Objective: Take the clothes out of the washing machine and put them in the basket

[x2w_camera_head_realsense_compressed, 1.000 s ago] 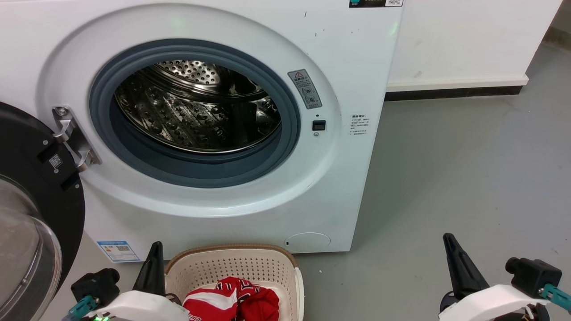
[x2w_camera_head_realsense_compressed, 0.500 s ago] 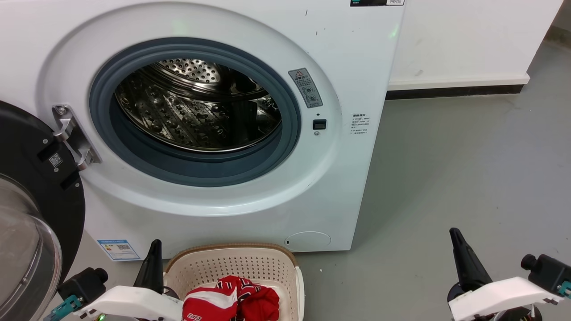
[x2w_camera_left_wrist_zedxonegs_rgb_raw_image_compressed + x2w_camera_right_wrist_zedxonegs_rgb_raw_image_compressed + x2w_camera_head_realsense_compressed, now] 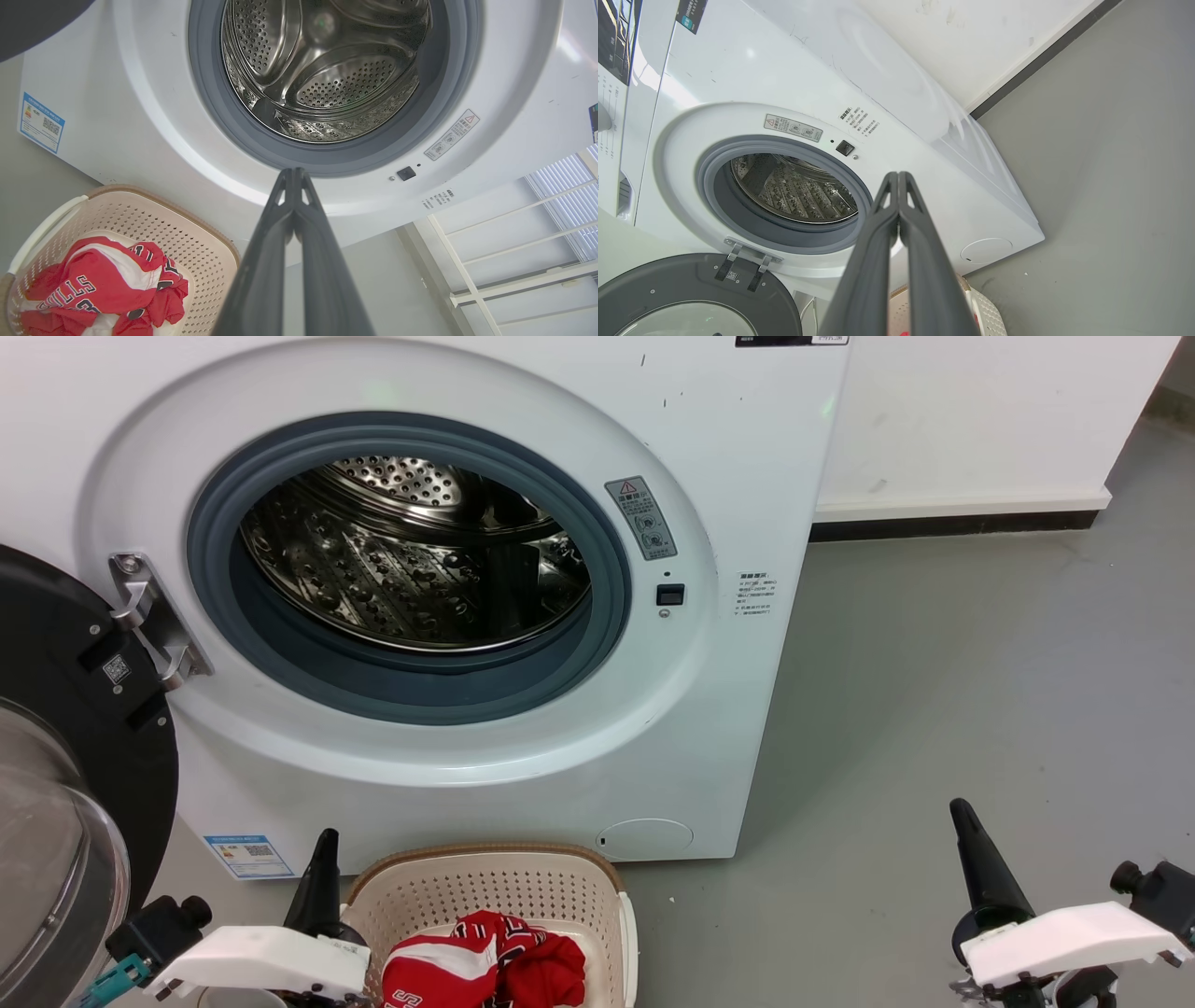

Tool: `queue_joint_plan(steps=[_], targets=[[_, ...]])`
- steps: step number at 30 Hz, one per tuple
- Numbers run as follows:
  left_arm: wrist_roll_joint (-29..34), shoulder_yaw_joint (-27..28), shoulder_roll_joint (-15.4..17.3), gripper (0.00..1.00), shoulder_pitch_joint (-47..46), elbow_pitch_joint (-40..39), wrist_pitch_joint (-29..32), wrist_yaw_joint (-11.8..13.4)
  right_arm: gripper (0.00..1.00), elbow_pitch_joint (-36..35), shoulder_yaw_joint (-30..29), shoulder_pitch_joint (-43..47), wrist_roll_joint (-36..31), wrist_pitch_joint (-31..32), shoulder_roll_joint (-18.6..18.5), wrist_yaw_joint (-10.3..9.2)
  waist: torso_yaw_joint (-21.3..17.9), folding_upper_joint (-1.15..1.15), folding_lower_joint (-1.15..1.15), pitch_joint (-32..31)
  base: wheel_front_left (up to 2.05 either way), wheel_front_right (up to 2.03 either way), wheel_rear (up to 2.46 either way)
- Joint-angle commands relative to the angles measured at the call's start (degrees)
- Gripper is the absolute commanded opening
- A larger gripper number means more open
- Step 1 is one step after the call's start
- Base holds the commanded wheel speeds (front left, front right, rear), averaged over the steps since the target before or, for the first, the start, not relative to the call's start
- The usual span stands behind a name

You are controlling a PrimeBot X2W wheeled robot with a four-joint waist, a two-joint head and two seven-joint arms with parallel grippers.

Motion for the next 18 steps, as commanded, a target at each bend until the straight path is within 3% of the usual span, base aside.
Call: queue_joint_plan(steps=[1, 18], targets=[[-2.1, 0.3, 0.0, 0.00, -1.8, -0.4, 0.3, -0.4, 0.00, -0.2, -0.4, -1.5, 2.3, 0.3, -0.4, 0.00, 0.0, 0.00, 0.00, 0.0, 0.00, 0.00, 0.00], [-14.6, 1.3, -0.3, 0.00, -3.1, 0.6, 2.7, -1.1, 0.00, 1.2, -1.5, -3.2, 15.1, 2.0, -0.5, 0.00, 0.1, 0.00, -0.01, 0.3, 0.00, 0.00, 0.00]])
